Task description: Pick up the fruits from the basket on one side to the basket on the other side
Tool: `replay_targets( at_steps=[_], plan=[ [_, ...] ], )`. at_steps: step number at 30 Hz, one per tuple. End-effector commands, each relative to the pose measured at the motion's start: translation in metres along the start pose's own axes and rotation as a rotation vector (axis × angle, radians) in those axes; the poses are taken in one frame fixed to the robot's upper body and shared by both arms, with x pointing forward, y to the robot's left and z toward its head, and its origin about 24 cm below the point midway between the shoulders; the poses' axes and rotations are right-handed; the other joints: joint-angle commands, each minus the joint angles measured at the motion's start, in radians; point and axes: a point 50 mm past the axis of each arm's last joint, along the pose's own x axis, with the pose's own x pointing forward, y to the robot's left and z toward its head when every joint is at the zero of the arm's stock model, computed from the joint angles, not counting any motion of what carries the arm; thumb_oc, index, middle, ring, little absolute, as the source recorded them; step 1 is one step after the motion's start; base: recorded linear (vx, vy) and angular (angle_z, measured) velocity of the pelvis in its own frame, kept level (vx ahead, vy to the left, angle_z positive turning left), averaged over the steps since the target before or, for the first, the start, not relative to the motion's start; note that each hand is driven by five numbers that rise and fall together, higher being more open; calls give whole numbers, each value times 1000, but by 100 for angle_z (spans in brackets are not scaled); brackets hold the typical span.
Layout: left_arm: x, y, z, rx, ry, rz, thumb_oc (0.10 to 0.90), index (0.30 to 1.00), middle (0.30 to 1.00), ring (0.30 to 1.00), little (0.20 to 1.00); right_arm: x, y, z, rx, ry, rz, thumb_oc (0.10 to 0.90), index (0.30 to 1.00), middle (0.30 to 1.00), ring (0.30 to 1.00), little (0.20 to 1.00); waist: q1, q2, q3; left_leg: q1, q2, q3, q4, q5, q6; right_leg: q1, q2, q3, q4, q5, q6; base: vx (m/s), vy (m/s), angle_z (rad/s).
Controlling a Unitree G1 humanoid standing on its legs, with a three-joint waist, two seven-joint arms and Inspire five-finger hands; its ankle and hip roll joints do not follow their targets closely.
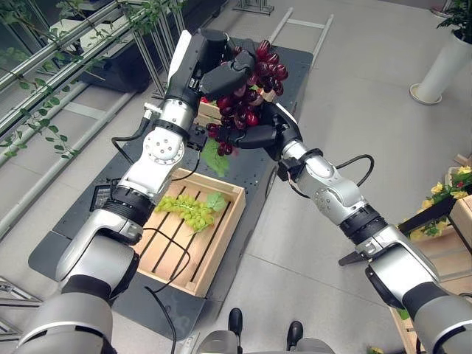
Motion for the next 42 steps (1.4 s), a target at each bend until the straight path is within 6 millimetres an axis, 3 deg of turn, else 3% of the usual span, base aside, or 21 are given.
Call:
replay_targets(
  at_steps=[1,2,3,4,14,20,21,22,23,30,42],
  plan=[
    [27,-6,26,-113,-107,43,400,300,300,300,300,19,18,27,129,-170,1,643,665,665,665,665,21,12,-272,-1,-27,-75,-3,-85,-41,-9,11,-14,1,-12,-55,31,4,1],
    [27,-6,25,-121,-105,41,400,300,300,300,300,20,18,27,133,-171,0,508,462,462,462,462,22,11,-272,0,-27,-76,-3,-84,-41,-8,11,-13,1,-11,-55,0,0,0],
    [27,-6,25,-127,-104,41,400,300,300,300,300,20,18,27,136,-172,0,413,319,319,319,319,22,11,-272,0,-28,-77,-3,-84,-40,-7,11,-13,1,-11,-55,0,0,0],
    [26,-7,24,-155,-100,35,400,300,300,300,300,20,19,27,144,-182,3,400,300,300,300,300,25,10,-273,1,-29,-79,-3,-84,-40,-7,11,-14,1,-11,-56,0,0,0],
    [26,-16,25,-168,-95,7,400,300,300,300,300,21,20,33,149,-219,-19,400,300,300,300,300,28,8,-271,2,-27,-81,-3,-85,-38,-8,12,-11,1,-12,-57,0,0,0],
    [24,-13,11,-125,-18,44,400,300,300,300,300,21,20,36,142,-246,-46,400,300,300,300,300,23,8,-270,6,-25,-74,-3,-87,-37,-7,12,-5,1,-11,-57,0,0,0],
    [22,-11,7,-117,3,51,502,453,453,453,453,21,20,35,137,-246,-45,400,300,300,300,300,22,8,-269,6,-24,-72,-3,-87,-37,-7,12,-3,1,-11,-57,0,0,0],
    [21,-9,2,-110,31,59,676,714,714,714,714,20,20,35,136,-251,-47,400,300,300,300,300,20,9,-269,6,-23,-70,-3,-87,-38,-8,12,-2,1,-10,-56,0,0,0],
    [19,-7,-3,-92,51,70,800,900,900,900,900,20,20,35,135,-260,-50,400,300,300,300,300,19,9,-270,6,-22,-68,-3,-86,-38,-9,13,0,1,-9,-56,0,0,0],
    [7,13,-29,-21,171,148,800,900,900,900,900,13,12,32,128,-288,-95,400,300,300,300,300,0,10,-267,9,-17,-49,-3,-88,-38,-14,16,19,1,-7,-55,2,0,-1],
    [-19,37,-52,81,251,193,800,900,900,900,900,-12,-20,2,144,-237,-217,400,300,300,300,300,-37,8,-258,13,-8,-3,-3,-94,-40,-26,21,49,1,-1,-51,10,-2,-8]
  ],
)
